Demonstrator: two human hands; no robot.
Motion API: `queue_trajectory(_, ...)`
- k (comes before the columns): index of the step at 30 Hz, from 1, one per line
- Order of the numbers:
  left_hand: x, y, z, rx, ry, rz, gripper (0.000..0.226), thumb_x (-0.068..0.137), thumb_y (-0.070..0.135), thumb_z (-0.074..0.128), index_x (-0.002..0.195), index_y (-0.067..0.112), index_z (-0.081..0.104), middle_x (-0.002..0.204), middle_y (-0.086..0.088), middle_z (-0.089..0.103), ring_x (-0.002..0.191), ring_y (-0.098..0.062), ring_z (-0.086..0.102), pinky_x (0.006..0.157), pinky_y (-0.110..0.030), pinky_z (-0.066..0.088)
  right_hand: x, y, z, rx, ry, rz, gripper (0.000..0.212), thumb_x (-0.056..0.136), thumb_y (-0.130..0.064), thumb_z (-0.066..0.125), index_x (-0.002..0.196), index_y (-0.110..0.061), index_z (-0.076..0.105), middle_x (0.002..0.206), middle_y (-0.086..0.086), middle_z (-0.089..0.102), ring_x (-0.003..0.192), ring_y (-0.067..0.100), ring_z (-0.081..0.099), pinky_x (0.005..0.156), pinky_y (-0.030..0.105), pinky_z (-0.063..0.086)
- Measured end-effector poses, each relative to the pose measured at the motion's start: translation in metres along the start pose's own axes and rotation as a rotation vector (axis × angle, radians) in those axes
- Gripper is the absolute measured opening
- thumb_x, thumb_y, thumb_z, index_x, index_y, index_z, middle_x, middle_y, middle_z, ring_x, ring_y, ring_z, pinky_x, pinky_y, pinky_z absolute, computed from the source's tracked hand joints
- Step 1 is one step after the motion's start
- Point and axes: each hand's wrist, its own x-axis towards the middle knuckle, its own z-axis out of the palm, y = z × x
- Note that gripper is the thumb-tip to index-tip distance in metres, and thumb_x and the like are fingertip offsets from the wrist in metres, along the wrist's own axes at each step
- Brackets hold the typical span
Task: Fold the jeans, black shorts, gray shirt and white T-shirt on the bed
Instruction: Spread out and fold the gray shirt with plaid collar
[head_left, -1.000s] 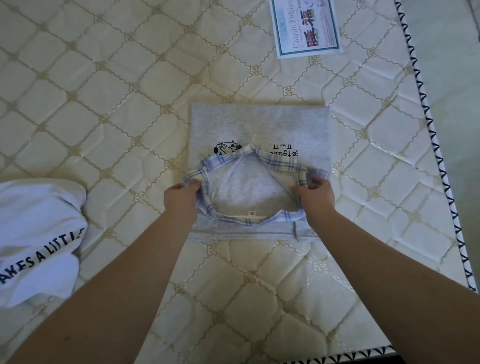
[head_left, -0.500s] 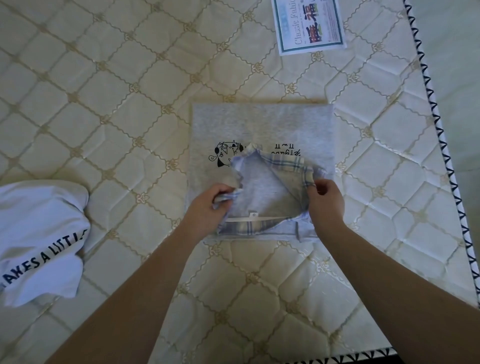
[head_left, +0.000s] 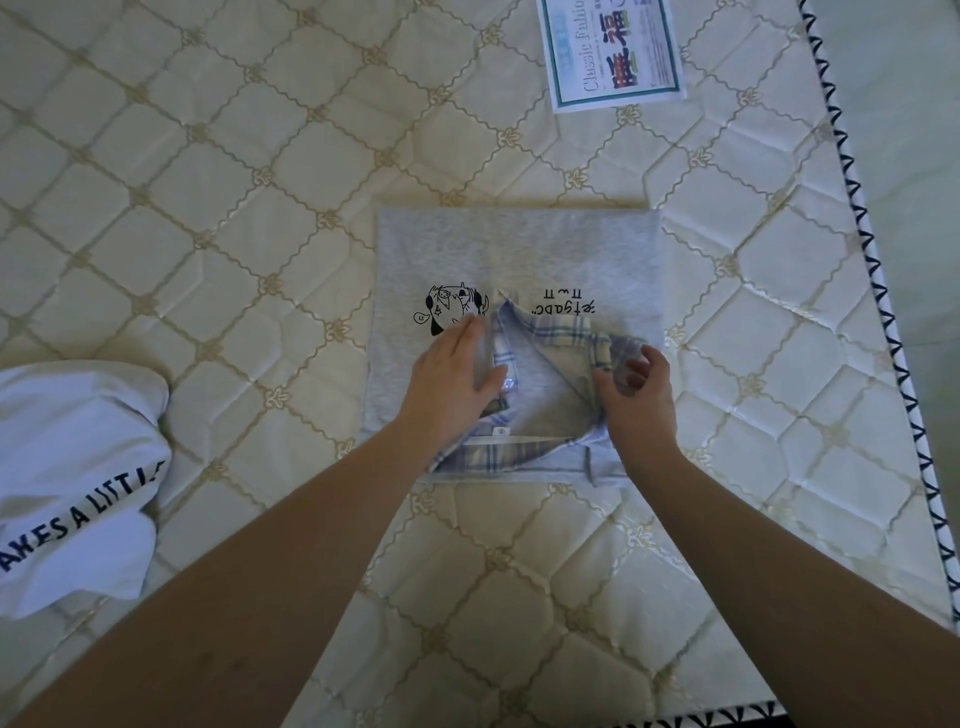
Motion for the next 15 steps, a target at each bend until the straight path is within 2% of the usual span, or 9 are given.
queue_trajectory(3,0.015,0.007,0.009,0.080,-0.056,0.056,0.073,0.100,0.048,0.038,0.156,0.016,0.004,0.164,-0.001,0.002,0.151,-0.017,0.003,0.121,-0.037,0.012,0.005,0.000,-0.001,-0.163,-0.043,-0.074,0.081,0.083,-0.035,0.074,0.149,-0.023,0.028,0.144,0.004,0.045,0.128,0.024,0.046,0.106,0.046,0.041)
queue_trajectory(6,0.024,0.013,0.018,0.191,-0.103,0.106,0.072,0.101,0.048,0.035,0.156,0.016,0.002,0.164,-0.001,-0.005,0.151,-0.018,-0.003,0.120,-0.037,0.008,0.009,-0.007,0.001,-0.350,-0.086,-0.232,0.083,0.086,-0.029,0.069,0.153,-0.024,0.021,0.151,0.008,0.036,0.136,0.029,0.033,0.113,0.049,0.029)
queue_trajectory(8,0.027,0.014,0.023,0.317,-0.155,0.127,0.070,0.101,0.049,0.032,0.156,0.015,0.005,0.164,-0.003,-0.005,0.151,-0.020,-0.002,0.120,-0.040,0.007,0.013,-0.012,0.006,-0.346,-0.112,-0.210,0.084,0.086,-0.021,0.067,0.154,-0.023,0.018,0.149,0.010,0.035,0.135,0.029,0.035,0.112,0.048,0.032)
queue_trajectory(9,0.028,0.014,0.024,0.374,-0.180,0.139,0.070,0.101,0.049,0.033,0.156,0.015,0.007,0.164,-0.005,-0.004,0.151,-0.022,-0.001,0.120,-0.042,0.008,0.014,-0.014,0.008,-0.306,-0.111,-0.153,0.083,0.085,-0.017,0.067,0.153,-0.023,0.019,0.146,0.010,0.037,0.132,0.029,0.039,0.109,0.045,0.036)
queue_trajectory(11,0.028,0.015,0.025,0.430,-0.204,0.157,0.070,0.100,0.049,0.034,0.155,0.013,0.009,0.164,-0.008,0.000,0.151,-0.023,0.000,0.120,-0.045,0.010,0.016,-0.018,0.008,-0.214,-0.082,-0.025,0.073,0.084,-0.009,0.064,0.149,-0.020,0.030,0.135,0.008,0.047,0.120,0.026,0.050,0.094,0.034,0.045)
queue_trajectory(13,0.030,0.016,0.023,0.422,-0.216,0.165,0.068,0.100,0.047,0.036,0.155,0.013,0.013,0.164,-0.008,0.005,0.151,-0.023,0.002,0.120,-0.045,0.011,0.015,-0.019,0.005,-0.168,-0.054,0.032,0.052,0.085,-0.007,0.060,0.135,-0.018,0.050,0.120,0.003,0.063,0.108,0.022,0.060,0.079,0.025,0.045)
queue_trajectory(15,0.031,0.018,0.018,0.377,-0.207,0.181,0.060,0.100,0.041,0.041,0.152,0.014,0.025,0.162,-0.008,0.016,0.149,-0.023,0.013,0.119,-0.043,0.018,0.008,-0.018,0.001,-0.137,-0.025,0.025,0.037,0.087,-0.010,0.056,0.121,-0.023,0.064,0.105,-0.004,0.069,0.097,0.017,0.064,0.069,0.020,0.044)
